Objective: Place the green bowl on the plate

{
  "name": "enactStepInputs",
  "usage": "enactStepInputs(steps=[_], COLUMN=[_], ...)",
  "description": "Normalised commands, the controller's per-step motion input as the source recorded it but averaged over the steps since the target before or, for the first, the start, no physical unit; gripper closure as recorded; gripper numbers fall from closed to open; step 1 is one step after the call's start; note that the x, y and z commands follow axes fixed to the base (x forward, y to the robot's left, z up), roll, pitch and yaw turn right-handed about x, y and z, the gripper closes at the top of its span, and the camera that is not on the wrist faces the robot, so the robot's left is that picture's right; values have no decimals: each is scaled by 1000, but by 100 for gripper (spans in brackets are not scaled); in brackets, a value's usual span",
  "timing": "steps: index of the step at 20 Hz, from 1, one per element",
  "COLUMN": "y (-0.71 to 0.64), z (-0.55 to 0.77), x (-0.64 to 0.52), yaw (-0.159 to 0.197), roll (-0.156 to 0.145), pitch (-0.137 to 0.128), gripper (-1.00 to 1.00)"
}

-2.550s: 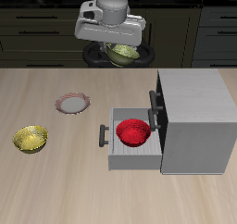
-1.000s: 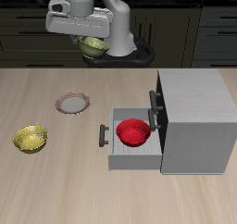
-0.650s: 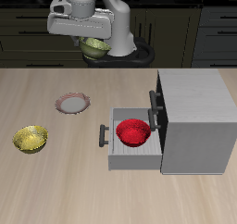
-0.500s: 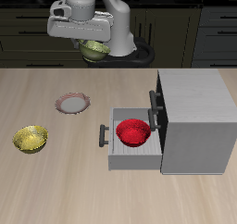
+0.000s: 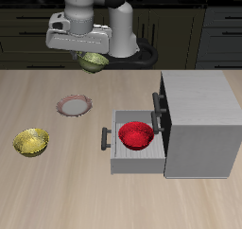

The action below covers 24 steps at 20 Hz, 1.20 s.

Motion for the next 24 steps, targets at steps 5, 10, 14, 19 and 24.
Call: enactStepInputs(steps=[5,10,14,19,24], y=[-82,-17,-105,-36,-30], z=[-182,-172,-263,-179,-135], x=[8,35,45,20,-25], yaw=[0,6,-3,-7,-9], roll=[-7,3,1,11,0], pitch=[19,9,29,12,18], gripper=[100,100,100,100,100])
